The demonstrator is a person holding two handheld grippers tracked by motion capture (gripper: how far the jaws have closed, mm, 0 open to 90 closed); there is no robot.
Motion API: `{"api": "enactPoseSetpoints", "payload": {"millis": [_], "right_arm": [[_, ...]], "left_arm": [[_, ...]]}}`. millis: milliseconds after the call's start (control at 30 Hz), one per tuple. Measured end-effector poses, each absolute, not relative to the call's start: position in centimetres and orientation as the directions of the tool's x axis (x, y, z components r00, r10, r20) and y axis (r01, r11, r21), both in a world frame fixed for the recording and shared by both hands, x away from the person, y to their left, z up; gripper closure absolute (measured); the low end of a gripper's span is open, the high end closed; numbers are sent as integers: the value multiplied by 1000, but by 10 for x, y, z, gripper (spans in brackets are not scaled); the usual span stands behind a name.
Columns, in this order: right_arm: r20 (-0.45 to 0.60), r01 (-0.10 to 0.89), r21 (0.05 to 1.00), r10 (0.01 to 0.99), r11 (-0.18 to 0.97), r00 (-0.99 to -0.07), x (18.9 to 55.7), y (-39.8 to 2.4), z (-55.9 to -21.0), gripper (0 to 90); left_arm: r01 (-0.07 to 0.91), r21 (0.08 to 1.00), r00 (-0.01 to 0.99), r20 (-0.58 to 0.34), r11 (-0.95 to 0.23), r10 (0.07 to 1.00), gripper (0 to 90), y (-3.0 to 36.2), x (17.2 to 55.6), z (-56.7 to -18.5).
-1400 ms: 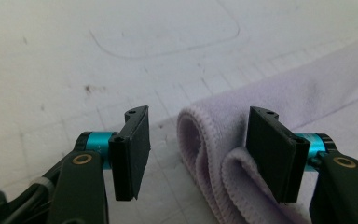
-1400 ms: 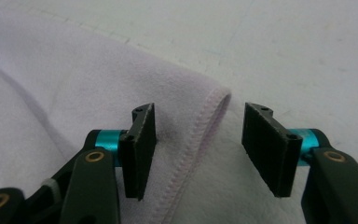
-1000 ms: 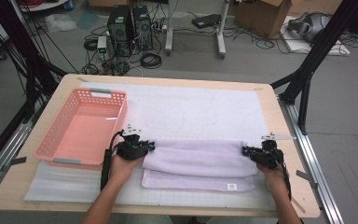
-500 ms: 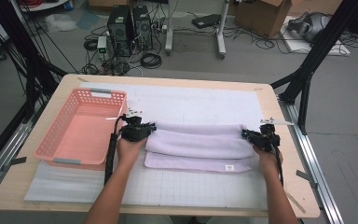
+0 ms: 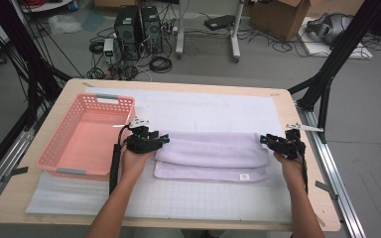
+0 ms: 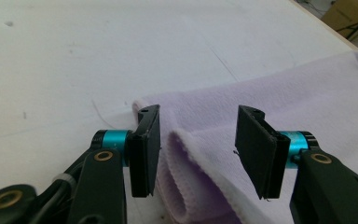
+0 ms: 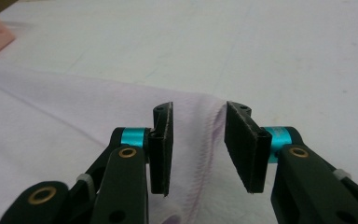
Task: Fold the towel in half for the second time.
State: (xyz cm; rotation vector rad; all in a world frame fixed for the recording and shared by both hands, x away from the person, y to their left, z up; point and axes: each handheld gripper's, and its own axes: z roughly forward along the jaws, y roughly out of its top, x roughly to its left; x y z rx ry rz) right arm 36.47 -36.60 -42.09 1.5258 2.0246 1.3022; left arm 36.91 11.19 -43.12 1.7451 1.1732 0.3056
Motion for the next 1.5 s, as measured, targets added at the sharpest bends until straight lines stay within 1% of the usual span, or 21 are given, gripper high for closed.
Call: {"api": "enactPoseSetpoints", "payload": {"millis": [100, 133, 167, 200, 233, 300, 333, 367, 400, 467, 733, 1033, 1067, 1133, 1167, 1233, 1267, 1333, 1400, 1467, 1500], "right_arm": [[306, 644, 763, 846, 57, -437, 361, -360, -420, 538], [297, 649, 757, 843, 79, -449, 361, -358, -421, 523], [285, 655, 749, 841, 103, -459, 360, -355, -422, 536], [266, 653, 746, 842, 129, -470, 359, -353, -423, 568], [255, 654, 741, 838, 151, -482, 358, -352, -423, 653], [225, 652, 732, 832, 199, -507, 355, -349, -424, 777], [212, 649, 730, 831, 214, -513, 353, -348, -423, 830], [216, 645, 735, 828, 211, -517, 351, -348, -423, 841], [213, 640, 738, 826, 214, -522, 349, -349, -423, 851], [210, 632, 747, 827, 208, -521, 342, -350, -423, 856], [187, 573, 797, 822, 193, -538, 315, -353, -424, 859], [177, 555, 804, 806, 212, -564, 289, -357, -424, 858], [171, 555, 802, 806, 220, -567, 286, -357, -425, 858], [168, 561, 794, 802, 234, -573, 281, -357, -427, 853], [168, 562, 792, 800, 238, -575, 279, -358, -427, 833], [163, 551, 804, 809, 224, -565, 274, -360, -424, 712], [173, 547, 814, 818, 194, -548, 273, -362, -421, 656], [202, 529, 837, 823, 137, -531, 271, -367, -416, 605], [217, 525, 845, 830, 104, -513, 270, -369, -414, 568], [202, 538, 834, 841, 121, -501, 272, -368, -417, 557], [206, 557, 821, 843, 128, -497, 273, -366, -420, 556]], "left_arm": [[594, 799, 516, -294, -89, 805, 502, 109, 366, -437], [599, 795, 519, -292, -97, 803, 506, 109, 365, -439], [605, 789, 520, -294, -103, 802, 521, 109, 364, -440], [611, 783, 523, -286, -119, 803, 551, 109, 363, -440], [605, 785, 533, -276, -132, 800, 597, 108, 361, -440], [584, 793, 553, -231, -174, 800, 749, 105, 357, -437], [581, 790, 561, -214, -196, 800, 807, 104, 355, -436], [573, 793, 567, -203, -206, 798, 848, 102, 353, -435], [563, 800, 574, -198, -208, 795, 865, 102, 350, -434], [549, 809, 580, -190, -208, 792, 871, 103, 344, -435], [508, 841, 599, -189, -187, 778, 871, 108, 321, -437], [519, 837, 624, -233, -173, 746, 858, 120, 293, -448], [524, 834, 627, -241, -172, 741, 842, 120, 290, -448], [528, 834, 625, -254, -160, 738, 748, 122, 287, -447], [522, 840, 624, -256, -149, 739, 691, 123, 285, -445], [516, 849, 614, -274, -114, 740, 569, 125, 284, -440], [511, 854, 615, -279, -103, 738, 551, 126, 284, -438], [510, 855, 615, -287, -92, 735, 526, 124, 286, -436], [516, 851, 613, -285, -101, 736, 525, 121, 289, -438], [537, 835, 606, -283, -120, 743, 546, 116, 293, -442], [551, 824, 605, -283, -134, 744, 579, 113, 294, -444]]}}
